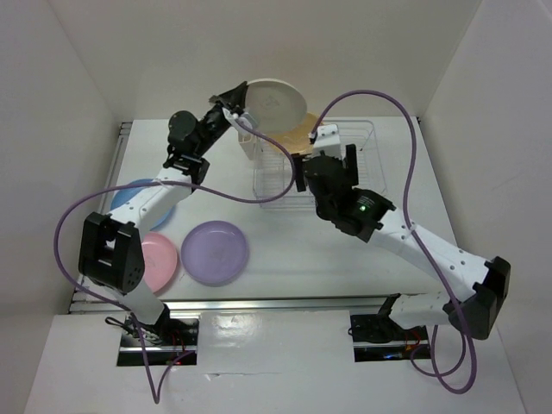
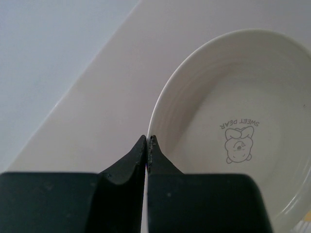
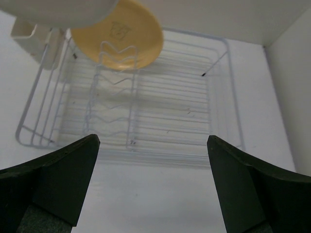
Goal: Load the plates into the dish rack
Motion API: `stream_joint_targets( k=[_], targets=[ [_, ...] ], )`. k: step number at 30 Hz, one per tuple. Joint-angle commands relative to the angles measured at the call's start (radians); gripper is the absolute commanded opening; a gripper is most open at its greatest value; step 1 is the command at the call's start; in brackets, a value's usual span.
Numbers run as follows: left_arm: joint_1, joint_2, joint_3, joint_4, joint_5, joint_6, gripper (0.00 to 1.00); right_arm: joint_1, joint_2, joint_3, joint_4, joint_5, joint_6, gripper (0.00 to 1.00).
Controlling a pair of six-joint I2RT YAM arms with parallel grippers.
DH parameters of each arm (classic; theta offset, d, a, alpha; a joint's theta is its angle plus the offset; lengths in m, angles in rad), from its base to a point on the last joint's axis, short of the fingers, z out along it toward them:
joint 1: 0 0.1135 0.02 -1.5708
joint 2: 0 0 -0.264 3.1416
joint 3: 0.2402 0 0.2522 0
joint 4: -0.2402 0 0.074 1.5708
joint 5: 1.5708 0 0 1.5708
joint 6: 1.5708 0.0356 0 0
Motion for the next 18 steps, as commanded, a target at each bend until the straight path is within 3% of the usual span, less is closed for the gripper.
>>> stream_joint_targets(
  k=[1,9,18],
  targets=[
    [-0.027,0.037,0.062,0.106,0.092,0.139,0.0,-0.005,-0.111,-0.023,0.178,0.252,-0.115,1.0],
    [-0.097,0.166,0.122,0.118,0.048,0.165,0.0,-0.005,-0.32,-0.023,0.223,0.318,-0.155,1.0],
    [-0.108,0.347,0.323,0.054,0.037,0.23,0.0,-0.005,-0.312,-0.013,0.159,0.363,-0.11,1.0]
  ],
)
